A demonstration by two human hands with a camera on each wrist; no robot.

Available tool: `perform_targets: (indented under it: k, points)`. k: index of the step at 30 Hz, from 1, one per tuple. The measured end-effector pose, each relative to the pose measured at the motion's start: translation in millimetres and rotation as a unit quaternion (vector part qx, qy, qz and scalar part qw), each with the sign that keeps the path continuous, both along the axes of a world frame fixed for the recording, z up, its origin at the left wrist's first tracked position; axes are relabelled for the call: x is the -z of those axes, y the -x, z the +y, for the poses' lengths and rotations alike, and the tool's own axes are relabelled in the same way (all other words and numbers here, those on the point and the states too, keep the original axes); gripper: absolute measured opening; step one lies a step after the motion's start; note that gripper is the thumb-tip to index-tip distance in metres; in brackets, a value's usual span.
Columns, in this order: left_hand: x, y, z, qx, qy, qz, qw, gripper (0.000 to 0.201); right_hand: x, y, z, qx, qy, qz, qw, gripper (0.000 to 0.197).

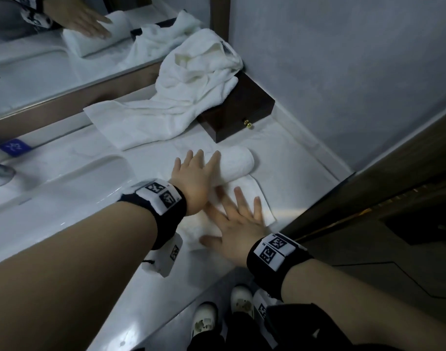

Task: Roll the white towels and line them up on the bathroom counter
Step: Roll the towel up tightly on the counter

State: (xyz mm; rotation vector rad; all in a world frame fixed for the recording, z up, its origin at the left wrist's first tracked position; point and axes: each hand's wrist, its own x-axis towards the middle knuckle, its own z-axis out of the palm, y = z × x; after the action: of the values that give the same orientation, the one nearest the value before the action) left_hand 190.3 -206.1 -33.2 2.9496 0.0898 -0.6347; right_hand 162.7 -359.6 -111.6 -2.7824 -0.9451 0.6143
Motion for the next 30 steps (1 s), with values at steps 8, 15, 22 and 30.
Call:
perform_targets:
  k: [8,15,22,30]
  points:
    - [-14,-24,37,-0.056,0.074,0.000,0.996,0.059,1,1,-2,-0.005,0.008,0.022,1.000,0.079]
    - [-8,-38,50,-0.098,0.048,0.050,0.993,0.061,8,5,-10,-0.019,-0.002,-0.002,1.000,0.076]
    - [3,-23,51,-0.112,0.088,-0.003,0.990,0.058,15,9,-16,-0.017,-0.035,-0.017,0.999,0.069]
    - [1,-9,33,-0.085,0.016,-0.037,0.996,0.042,4,10,-19,-0.025,-0.033,-0.008,0.999,0.071]
